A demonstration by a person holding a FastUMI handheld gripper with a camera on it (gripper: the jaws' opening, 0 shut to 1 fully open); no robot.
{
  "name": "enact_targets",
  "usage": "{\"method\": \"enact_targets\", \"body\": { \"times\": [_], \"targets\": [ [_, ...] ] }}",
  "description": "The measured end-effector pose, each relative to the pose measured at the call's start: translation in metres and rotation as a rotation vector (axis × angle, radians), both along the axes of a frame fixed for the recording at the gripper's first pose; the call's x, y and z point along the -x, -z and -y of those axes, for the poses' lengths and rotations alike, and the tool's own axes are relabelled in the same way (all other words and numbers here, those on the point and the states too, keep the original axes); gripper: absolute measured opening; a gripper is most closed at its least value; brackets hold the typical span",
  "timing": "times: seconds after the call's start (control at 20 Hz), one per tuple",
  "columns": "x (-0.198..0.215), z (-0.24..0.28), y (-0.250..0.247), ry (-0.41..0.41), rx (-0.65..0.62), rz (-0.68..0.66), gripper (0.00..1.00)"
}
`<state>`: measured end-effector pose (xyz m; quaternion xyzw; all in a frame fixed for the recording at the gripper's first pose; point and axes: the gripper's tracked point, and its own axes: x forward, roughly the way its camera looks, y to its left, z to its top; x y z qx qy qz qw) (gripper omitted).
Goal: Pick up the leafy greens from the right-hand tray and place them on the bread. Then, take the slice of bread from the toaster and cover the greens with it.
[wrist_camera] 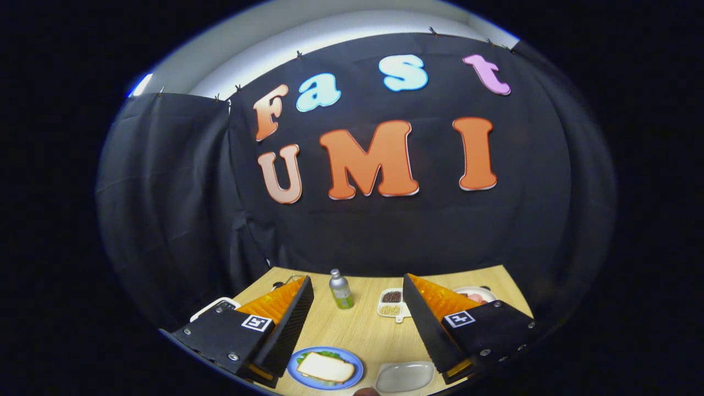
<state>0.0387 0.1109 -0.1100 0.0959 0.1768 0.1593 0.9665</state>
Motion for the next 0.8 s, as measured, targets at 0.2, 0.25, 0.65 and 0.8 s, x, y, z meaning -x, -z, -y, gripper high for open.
{"method": "enact_targets", "body": {
  "times": [0.2, 0.25, 0.65, 0.8],
  "targets": [
    [-0.004, 0.016, -0.047, 0.064, 0.008, 0.152, 0.98],
    [-0.003, 0.019, -0.054, 0.072, 0.006, 0.17, 0.98],
    [0.004, 0.039, -0.095, 0.103, 0.077, 0.278, 0.98],
    [0.005, 0.041, -0.109, 0.111, 0.102, 0.31, 0.98]
  ]
}}
